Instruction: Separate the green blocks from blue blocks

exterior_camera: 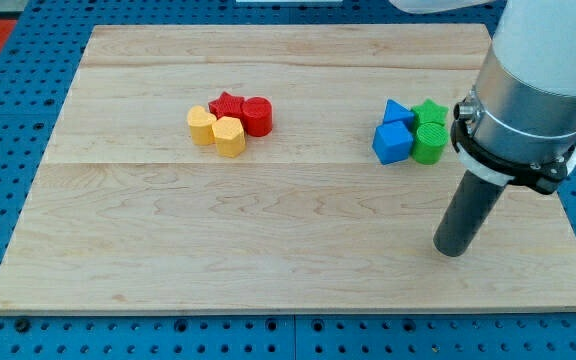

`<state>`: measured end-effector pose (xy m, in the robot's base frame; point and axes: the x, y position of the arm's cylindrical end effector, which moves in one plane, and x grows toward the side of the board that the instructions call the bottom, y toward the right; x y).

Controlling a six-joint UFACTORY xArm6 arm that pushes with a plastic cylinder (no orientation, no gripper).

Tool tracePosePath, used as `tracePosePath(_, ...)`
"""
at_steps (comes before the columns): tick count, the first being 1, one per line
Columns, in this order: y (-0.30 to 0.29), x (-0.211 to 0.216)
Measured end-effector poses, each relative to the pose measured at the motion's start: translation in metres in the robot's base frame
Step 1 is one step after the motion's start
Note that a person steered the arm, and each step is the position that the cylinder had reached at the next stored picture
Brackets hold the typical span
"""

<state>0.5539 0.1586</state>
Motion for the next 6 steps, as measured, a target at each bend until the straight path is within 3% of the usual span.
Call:
tracePosePath(2, 0.018, -0.013)
tracePosePath(3, -0.001, -0.053)
tracePosePath(6, 0.018, -0.178)
